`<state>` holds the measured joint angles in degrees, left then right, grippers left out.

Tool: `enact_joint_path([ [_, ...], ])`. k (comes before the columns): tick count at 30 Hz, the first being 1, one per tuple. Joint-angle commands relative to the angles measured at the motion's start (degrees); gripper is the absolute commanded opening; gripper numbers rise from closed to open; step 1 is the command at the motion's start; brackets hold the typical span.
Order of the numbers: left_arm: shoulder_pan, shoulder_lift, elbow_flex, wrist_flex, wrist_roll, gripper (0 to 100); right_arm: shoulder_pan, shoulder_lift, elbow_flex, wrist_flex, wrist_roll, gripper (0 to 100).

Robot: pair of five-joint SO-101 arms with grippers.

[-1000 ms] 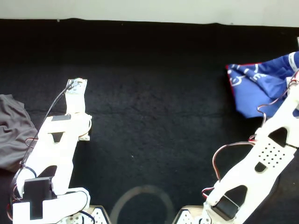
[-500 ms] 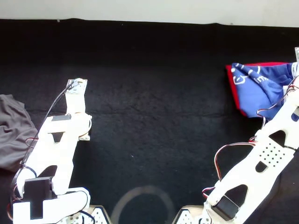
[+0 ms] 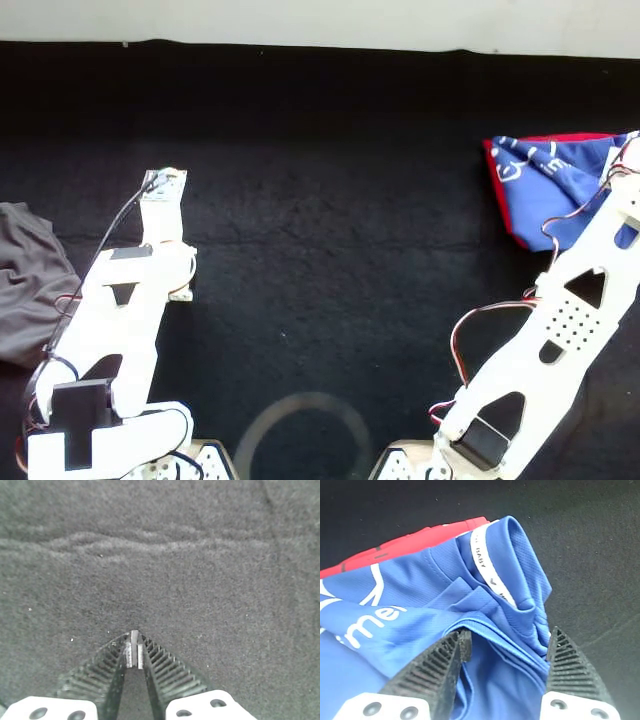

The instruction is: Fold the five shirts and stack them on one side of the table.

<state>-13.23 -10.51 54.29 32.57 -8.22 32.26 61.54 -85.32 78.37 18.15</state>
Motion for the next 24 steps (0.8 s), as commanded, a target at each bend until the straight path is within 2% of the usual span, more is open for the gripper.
enact_joint_path([
  [1, -0.4, -0.6, 0.1, -1.6, -0.4, 1, -0.6, -5.4, -1.9, 0.3, -0.7, 23.9],
  [4, -0.4, -0.6, 0.1, -1.6, -0.4, 1, 0.3, -5.6, 0.1, 0.6, -0.7, 25.0],
  [9, -0.4, -0.6, 0.1, -1.6, -0.4, 1, 2.5, -6.0, 0.3, 0.6, -1.9, 36.2],
  [14, -0.4, -0.6, 0.1, -1.6, -0.4, 1, 4.5, -6.1, -4.0, 1.0, -2.3, 36.1],
  [22, -0.4, -0.6, 0.1, -1.6, -0.4, 1, 3.9, -8.0, -16.4, 8.7, -2.3, 35.7],
  [24, -0.4, -0.6, 0.1, -1.6, -0.4, 1, 3.9, -9.8, -15.7, 11.0, -2.3, 28.4],
])
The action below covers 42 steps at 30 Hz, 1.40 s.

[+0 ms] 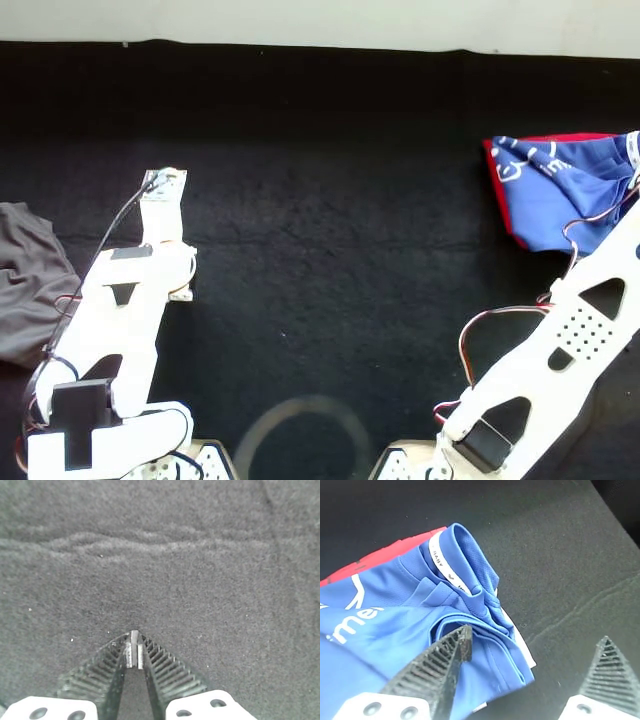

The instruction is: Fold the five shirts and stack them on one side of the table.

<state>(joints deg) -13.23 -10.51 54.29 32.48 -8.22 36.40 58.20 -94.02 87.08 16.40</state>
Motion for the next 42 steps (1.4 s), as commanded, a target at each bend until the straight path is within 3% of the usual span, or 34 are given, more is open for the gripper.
enact_joint_path([
  [1, -0.4, -0.6, 0.1, -1.5, -0.4, 1, -0.6, -7.3, -7.0, 3.6, -0.5, 20.4],
  [3, -0.4, -0.6, 0.1, -1.5, -0.4, 1, -2.1, -8.5, -7.1, 6.2, -0.3, 0.6],
  [7, -0.4, -0.6, 0.1, -1.5, -0.4, 1, -5.5, -9.0, -6.9, 14.0, -0.2, 4.8],
  [13, -0.4, -0.6, 0.1, -1.5, -0.4, 1, -5.2, -6.4, -6.6, 14.1, -0.3, 5.1],
  [18, -0.4, -0.6, 0.1, -1.5, -0.4, 1, -4.1, -5.1, 0.6, 14.1, -0.3, 16.6],
  [25, -0.4, -0.6, 0.1, -1.5, -0.4, 1, -4.3, -4.9, 9.2, 14.0, -0.3, 14.6],
  [42, -0.4, -0.6, 0.1, -1.5, -0.4, 1, -3.6, 1.9, 9.5, 10.5, -0.4, 13.2],
])
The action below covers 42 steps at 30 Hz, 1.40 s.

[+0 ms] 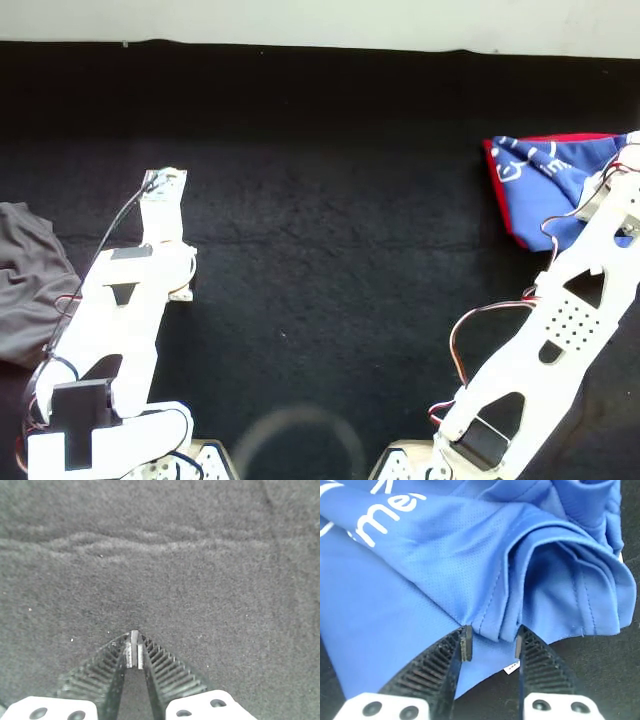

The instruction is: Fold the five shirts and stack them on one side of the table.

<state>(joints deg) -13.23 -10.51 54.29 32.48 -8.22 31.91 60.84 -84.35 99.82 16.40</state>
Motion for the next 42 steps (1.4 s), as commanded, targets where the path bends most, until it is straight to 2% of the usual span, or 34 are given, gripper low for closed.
enact_joint_path([
  [1, -0.4, -0.6, 0.1, -1.5, -0.4, 1, 1.2, -0.8, -0.2, -3.3, -0.5, 11.6],
  [6, -0.4, -0.6, 0.1, -1.5, -0.4, 1, 1.5, -1.5, -2.2, -6.8, -0.5, 2.4],
  [9, -0.4, -0.6, 0.1, -1.5, -0.4, 1, 1.0, -1.5, -4.9, -7.2, -0.5, 0.6],
  [14, -0.4, -0.6, 0.1, -1.5, -0.4, 1, 0.1, -1.4, -9.8, -11.6, -0.5, 0.6],
  [33, -0.4, -0.6, 0.1, -1.5, -0.4, 1, -2.7, 10.0, -10.1, -44.7, -0.6, 1.0],
  [39, -0.4, -0.6, 0.1, -1.5, -0.4, 1, -2.2, 10.4, -10.1, -47.0, -0.6, 10.6],
  [42, -0.4, -0.6, 0.1, -1.5, -0.4, 1, -2.2, 10.4, -10.1, -47.0, -0.6, 10.9],
])
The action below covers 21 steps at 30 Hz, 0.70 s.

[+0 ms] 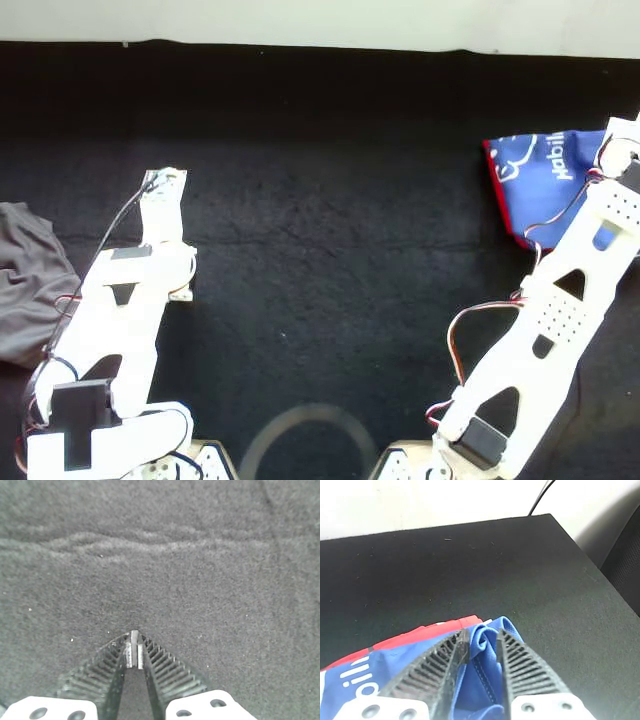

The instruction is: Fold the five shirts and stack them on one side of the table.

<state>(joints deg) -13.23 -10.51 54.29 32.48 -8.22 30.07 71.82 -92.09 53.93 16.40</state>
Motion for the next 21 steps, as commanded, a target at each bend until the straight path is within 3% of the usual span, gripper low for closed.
enact_joint_path([
  [1, -0.4, -0.6, 0.1, -1.5, -0.4, 1, -0.3, -0.6, -2.3, -1.1, -0.6, 10.9],
  [8, -0.4, -0.6, 0.1, -1.5, -0.4, 1, -0.7, -1.1, -6.7, -0.8, -0.9, 10.9],
  [10, -0.4, -0.6, 0.1, -1.5, -0.4, 1, -1.3, -1.5, -9.8, 1.4, -3.9, 11.1],
  [16, -0.4, -0.6, 0.1, -1.5, -0.4, 1, -3.8, -9.0, -9.1, 16.2, -5.5, 10.4],
  [21, -0.4, -0.6, 0.1, -1.5, -0.4, 1, -6.0, -11.6, -8.7, 28.2, -2.7, 0.5],
])
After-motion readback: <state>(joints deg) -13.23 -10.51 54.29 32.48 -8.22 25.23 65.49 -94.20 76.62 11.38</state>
